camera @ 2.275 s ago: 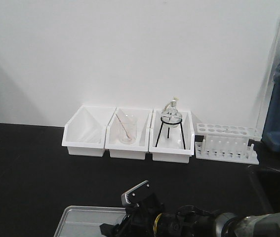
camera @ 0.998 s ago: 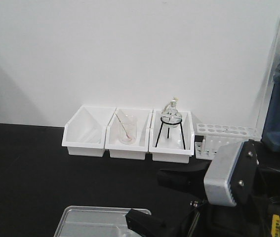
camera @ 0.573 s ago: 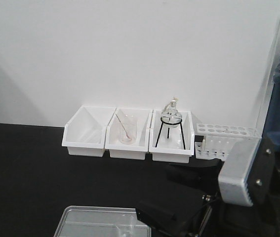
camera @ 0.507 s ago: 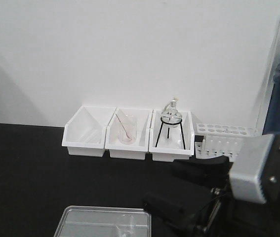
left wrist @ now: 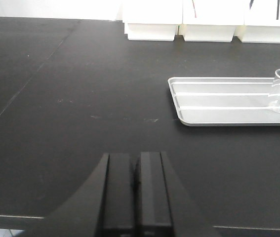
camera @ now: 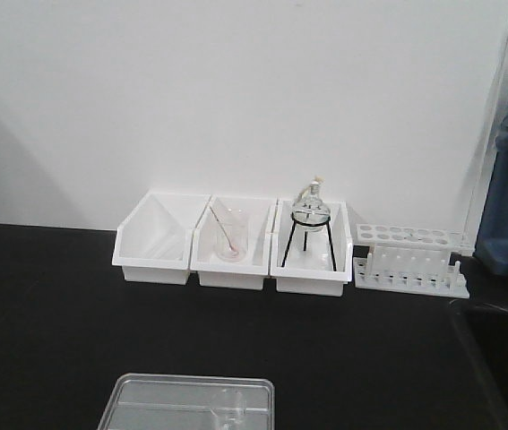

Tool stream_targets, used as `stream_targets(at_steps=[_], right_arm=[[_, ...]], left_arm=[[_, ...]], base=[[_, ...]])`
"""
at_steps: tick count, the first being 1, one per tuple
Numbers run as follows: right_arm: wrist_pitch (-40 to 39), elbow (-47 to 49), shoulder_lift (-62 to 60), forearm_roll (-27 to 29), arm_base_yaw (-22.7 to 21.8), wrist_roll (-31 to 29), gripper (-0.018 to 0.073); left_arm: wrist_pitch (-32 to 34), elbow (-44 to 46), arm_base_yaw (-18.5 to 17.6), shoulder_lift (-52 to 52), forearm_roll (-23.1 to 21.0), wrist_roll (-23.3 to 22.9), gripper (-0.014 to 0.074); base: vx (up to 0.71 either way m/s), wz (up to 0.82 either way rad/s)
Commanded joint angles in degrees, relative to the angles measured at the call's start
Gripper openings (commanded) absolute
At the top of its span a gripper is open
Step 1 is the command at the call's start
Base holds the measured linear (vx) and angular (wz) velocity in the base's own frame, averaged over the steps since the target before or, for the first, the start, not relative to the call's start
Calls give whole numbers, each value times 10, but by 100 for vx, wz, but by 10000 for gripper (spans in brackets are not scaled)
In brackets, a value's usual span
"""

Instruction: Move beaker to silver tray on left bench

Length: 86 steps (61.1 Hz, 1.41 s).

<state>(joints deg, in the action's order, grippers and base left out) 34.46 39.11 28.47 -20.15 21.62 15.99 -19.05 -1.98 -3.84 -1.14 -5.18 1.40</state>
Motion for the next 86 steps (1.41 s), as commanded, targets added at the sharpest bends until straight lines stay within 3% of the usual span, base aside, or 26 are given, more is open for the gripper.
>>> stream_targets(at_steps=[1, 9, 20, 27, 31, 35, 47, 86], right_arm=[[-84, -31, -68, 2, -66, -20, -16], [-174, -149, -170, 38, -159, -28, -16], [-202, -287, -280, 165, -211, -113, -16], [-237, -372, -297, 191, -211, -160, -15], [-278, -418, -299, 197, -211, -149, -15], [-251, -408, -299, 205, -204, -138, -13], [-303, -412, -299, 198, -171, -145, -14], [-306, -412, -298, 188, -172, -145, -14]], left_arm=[[48, -10, 1, -3, -3, 0, 1], [48, -10, 1, -3, -3, 0, 1], [48, -10, 1, -3, -3, 0, 1], [48, -10, 1, -4, -3, 0, 1], [48, -10, 1, -4, -3, 0, 1], [48, -10, 1, -4, -4, 0, 1], [48, -10, 1, -3, -3, 0, 1], [48, -10, 1, -3, -3, 0, 1]], base=[[0, 0], [0, 0], [0, 0], [0, 0], [0, 1], [0, 1], [0, 0], [0, 0]])
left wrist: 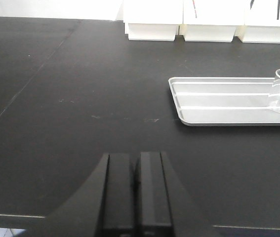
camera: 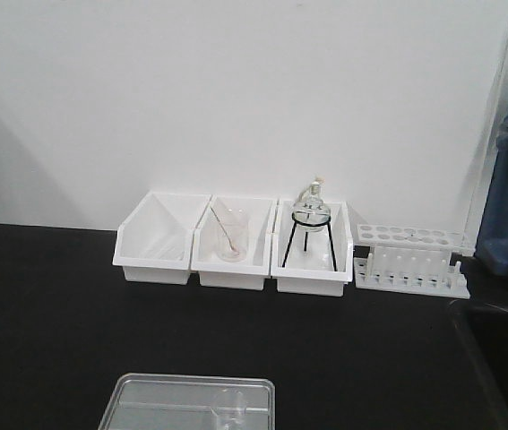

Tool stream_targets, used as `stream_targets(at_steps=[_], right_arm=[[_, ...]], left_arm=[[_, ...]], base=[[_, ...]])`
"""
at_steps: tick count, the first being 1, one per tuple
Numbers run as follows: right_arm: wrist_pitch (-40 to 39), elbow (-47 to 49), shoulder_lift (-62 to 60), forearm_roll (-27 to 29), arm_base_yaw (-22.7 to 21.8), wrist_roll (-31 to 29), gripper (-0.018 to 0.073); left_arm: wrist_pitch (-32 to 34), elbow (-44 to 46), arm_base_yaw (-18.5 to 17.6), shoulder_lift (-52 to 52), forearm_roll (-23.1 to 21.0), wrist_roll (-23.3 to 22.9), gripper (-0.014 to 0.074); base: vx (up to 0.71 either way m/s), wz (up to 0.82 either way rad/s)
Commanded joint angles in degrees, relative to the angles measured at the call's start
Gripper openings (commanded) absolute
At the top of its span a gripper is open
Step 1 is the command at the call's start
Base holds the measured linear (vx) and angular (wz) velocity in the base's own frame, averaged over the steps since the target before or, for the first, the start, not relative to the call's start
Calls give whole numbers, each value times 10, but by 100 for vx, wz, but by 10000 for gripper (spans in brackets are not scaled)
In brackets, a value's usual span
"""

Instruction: Move beaker to silver tray on left bench

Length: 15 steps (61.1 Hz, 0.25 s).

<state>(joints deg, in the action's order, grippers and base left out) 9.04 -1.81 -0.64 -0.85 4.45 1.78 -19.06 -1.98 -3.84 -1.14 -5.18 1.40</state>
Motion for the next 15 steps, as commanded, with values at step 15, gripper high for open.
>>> stream_targets(at_steps=[15], right_arm=[[-52, -3, -7, -5, 0, -2, -14]], left_arm=[[48, -10, 1, -3, -3, 0, 1]], base=[[0, 0]])
